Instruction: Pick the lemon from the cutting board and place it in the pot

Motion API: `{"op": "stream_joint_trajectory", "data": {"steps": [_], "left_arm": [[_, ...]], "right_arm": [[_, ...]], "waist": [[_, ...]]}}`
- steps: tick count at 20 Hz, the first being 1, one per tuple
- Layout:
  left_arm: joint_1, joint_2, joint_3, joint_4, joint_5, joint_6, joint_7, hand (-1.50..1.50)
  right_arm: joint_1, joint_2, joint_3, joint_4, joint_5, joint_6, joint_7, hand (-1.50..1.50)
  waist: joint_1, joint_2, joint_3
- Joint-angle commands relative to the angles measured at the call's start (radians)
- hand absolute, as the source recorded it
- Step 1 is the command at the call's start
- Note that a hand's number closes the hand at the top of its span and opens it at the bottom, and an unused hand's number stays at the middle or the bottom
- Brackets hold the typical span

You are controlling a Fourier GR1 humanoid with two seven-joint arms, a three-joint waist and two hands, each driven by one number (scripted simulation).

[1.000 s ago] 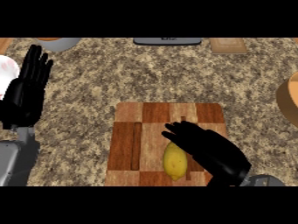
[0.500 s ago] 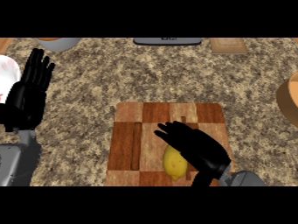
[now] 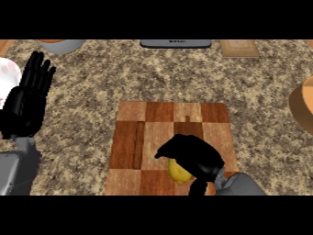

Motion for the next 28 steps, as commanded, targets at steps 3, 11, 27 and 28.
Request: {"op": "stream_joint_trajectory", "data": {"steps": [3, 11, 27, 28], "left_arm": [[0.029, -0.023, 0.002, 0.019, -0.023, -0.003, -0.052, 0.0], [0.008, 0.014, 0.048, 0.009, 0.012, -0.06, -0.006, 0.0], [-0.052, -0.037, -0.016, 0.015, -0.038, -0.012, -0.004, 0.0], [-0.072, -0.049, -0.024, 0.027, -0.048, 0.004, 0.004, 0.0]], "right_arm": [[-0.011, 0.047, 0.033, 0.08, 0.071, -0.105, -0.115, 1.5], [0.028, 0.112, 0.043, 0.049, 0.17, -0.144, -0.066, 1.5], [-0.43, 0.158, -0.574, 0.136, 0.409, -0.279, 0.885, 1.5], [-0.486, 0.125, -0.597, 0.15, 0.458, -0.267, 0.93, 1.5]], "waist": [[0.002, 0.006, 0.006], [0.0, 0.005, 0.006], [0.058, 0.025, 0.0], [0.045, 0.026, 0.0]]}}
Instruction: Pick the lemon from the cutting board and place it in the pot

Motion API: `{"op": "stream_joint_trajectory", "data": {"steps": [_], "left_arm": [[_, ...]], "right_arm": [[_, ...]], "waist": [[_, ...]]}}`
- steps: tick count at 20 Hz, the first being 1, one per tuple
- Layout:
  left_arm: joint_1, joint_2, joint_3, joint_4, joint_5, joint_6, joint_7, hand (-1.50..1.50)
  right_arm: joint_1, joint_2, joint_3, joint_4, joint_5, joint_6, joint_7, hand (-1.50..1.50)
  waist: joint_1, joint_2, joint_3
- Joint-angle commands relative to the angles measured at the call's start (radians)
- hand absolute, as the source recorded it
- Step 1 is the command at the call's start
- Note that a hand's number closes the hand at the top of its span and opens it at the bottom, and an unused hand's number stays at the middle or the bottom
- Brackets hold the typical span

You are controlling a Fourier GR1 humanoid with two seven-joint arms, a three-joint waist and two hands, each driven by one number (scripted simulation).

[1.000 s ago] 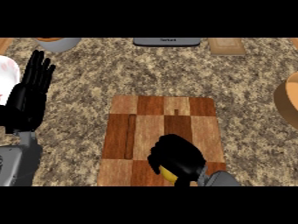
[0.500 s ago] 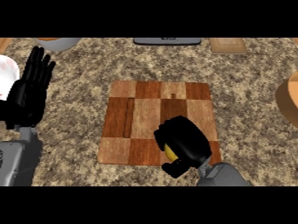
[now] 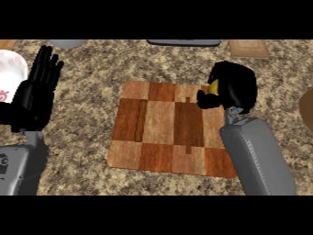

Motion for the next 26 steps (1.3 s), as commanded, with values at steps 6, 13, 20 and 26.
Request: {"op": "stream_joint_trajectory", "data": {"steps": [6, 13, 20, 26], "left_arm": [[-0.008, -0.012, -0.029, -0.028, 0.009, -0.017, 0.03, 0.0], [0.013, 0.004, 0.012, -0.007, 0.012, -0.008, 0.015, 0.0], [0.075, 0.003, 0.037, 0.029, 0.016, -0.027, -0.062, 0.0], [0.07, -0.007, 0.027, -0.028, 0.002, 0.008, 0.001, 0.0]], "right_arm": [[-0.398, -0.083, -0.166, 0.199, 0.342, -0.072, 0.518, 1.5], [-0.539, -0.198, -0.241, 0.328, 0.46, -0.133, 0.561, 1.5], [-0.478, -0.216, -0.318, 0.239, 0.44, -0.012, 0.544, 1.5], [-0.293, -0.334, -0.407, 0.03, 0.348, 0.032, 0.402, 1.5]], "waist": [[0.036, -0.006, 0.001], [-0.01, -0.013, 0.004], [-0.045, -0.022, 0.004], [-0.059, -0.026, 0.005]]}}
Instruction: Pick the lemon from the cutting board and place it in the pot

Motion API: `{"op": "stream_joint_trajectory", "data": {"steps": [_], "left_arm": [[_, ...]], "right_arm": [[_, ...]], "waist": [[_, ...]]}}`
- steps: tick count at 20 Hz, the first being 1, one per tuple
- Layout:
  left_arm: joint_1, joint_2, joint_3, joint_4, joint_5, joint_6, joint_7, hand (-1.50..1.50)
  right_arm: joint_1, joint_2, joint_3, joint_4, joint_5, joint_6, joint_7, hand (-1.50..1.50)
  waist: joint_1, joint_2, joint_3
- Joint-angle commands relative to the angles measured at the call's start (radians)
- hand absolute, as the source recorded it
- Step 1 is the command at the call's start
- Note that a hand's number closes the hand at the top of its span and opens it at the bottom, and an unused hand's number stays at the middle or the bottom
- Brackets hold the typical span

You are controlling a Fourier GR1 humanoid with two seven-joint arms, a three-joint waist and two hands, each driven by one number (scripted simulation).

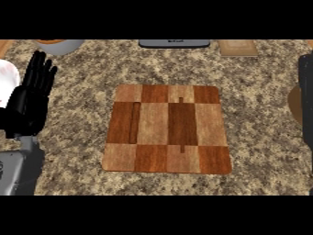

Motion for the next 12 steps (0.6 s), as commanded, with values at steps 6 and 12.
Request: {"op": "stream_joint_trajectory", "data": {"steps": [6, 12], "left_arm": [[0.032, 0.002, 0.001, -0.033, 0.001, -0.016, 0.007, 0.0], [-0.04, 0.017, 0.038, 0.053, 0.006, -0.017, 0.001, 0.0]], "right_arm": [[0.284, -0.141, -0.144, -0.177, -0.169, -0.063, -0.154, 1.5], [0.402, -0.213, -0.239, -0.186, -0.296, -0.092, -0.269, 1.5]], "waist": [[0.003, 0.002, 0.0], [-0.001, 0.005, 0.0]]}}
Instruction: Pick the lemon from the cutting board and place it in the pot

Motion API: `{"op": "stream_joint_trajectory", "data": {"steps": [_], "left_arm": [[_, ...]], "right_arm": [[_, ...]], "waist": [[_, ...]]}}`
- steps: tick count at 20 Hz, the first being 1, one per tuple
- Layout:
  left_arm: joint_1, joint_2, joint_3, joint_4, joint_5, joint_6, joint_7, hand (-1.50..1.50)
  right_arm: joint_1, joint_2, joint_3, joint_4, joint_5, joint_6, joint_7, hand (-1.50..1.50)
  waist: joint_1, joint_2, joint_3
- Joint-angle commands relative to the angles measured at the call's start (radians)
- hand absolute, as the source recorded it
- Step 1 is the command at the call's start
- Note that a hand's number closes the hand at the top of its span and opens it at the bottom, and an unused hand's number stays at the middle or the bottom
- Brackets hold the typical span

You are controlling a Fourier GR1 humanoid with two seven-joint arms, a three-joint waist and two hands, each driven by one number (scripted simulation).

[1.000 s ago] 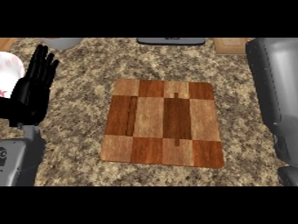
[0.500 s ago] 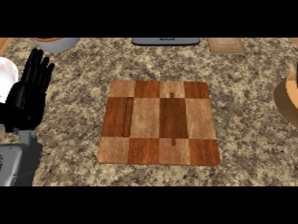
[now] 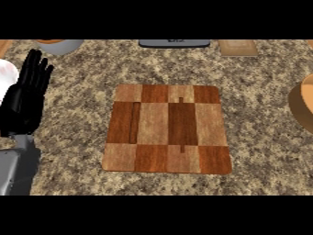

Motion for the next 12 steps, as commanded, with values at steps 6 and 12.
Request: {"op": "stream_joint_trajectory", "data": {"steps": [6, 12], "left_arm": [[0.022, -0.037, -0.025, 0.023, -0.02, -0.008, -0.045, 0.0], [-0.009, -0.017, -0.005, -0.025, -0.017, 0.019, 0.02, 0.0]], "right_arm": [[0.049, -0.12, -0.111, 0.281, -0.118, -0.164, -0.139, 1.5], [0.047, -0.03, -0.246, 0.373, -0.336, -0.201, -0.171, -1.5]], "waist": [[0.012, 0.004, 0.0], [0.014, 0.003, 0.002]]}}
